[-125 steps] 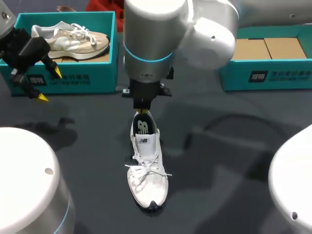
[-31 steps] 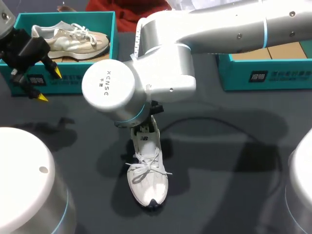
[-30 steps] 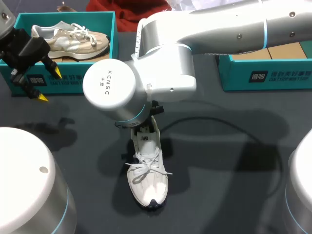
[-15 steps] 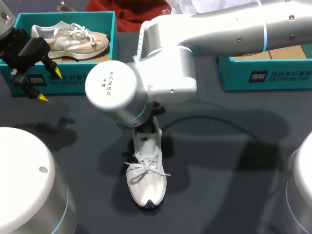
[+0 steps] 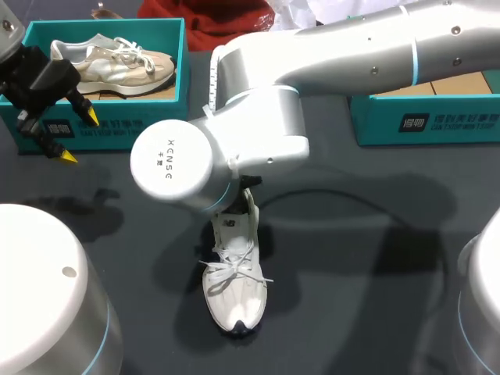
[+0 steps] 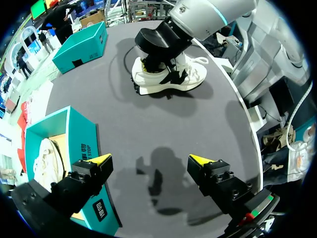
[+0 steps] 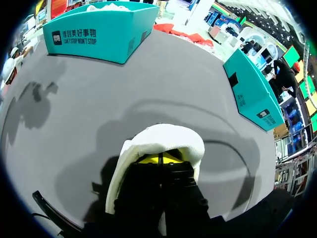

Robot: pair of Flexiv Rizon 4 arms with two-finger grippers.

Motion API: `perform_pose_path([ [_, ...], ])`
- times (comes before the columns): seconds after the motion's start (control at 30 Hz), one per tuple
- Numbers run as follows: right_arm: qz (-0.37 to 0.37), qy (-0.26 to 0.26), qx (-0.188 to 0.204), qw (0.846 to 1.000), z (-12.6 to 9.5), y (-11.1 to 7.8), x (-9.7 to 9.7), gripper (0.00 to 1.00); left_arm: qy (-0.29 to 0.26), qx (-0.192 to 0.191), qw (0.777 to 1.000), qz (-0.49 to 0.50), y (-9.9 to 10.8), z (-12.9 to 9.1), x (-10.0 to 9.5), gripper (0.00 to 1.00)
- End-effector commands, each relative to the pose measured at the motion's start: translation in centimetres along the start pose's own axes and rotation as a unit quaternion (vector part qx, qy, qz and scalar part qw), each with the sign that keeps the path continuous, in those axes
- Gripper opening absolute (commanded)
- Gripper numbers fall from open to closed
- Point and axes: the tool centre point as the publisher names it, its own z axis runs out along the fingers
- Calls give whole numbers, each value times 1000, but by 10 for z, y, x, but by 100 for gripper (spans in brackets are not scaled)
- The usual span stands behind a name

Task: Take the shoe out of the shoebox, open the shoe tongue, remove and reinsert the insole, then place the shoe into the shoebox

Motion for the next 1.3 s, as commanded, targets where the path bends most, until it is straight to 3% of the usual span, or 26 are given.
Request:
perform_pose_path([
  [0.03, 74, 1, 10, 997, 14, -9, 6, 0, 1, -1, 1000, 0, 0, 0, 0, 100],
  [0.4, 77, 18, 66, 995, 8, -24, 18, 0, 1, -1, 1000, 0, 0, 0, 0, 100],
  [0.6, 97, -31, 23, 995, -25, -19, 9, 0, 1, -1, 1000, 0, 0, 0, 0, 100],
  [0.7, 104, -55, 11, 993, -29, -17, 4, 0, 1, -1, 1000, 0, 0, 0, 0, 100],
  [0.87, 104, -83, 38, 990, -11, -20, 1, 0, 1, -1, 1000, 0, 0, 0, 0, 100],
  [1.07, 107, -76, 76, 988, 14, -31, 3, 0, 1, -1, 1000, 0, 0, 0, 0, 100],
  [1.3, 114, -53, 97, 987, 20, -42, 10, 0, 1, -1, 1000, 0, 0, 0, 0, 100],
])
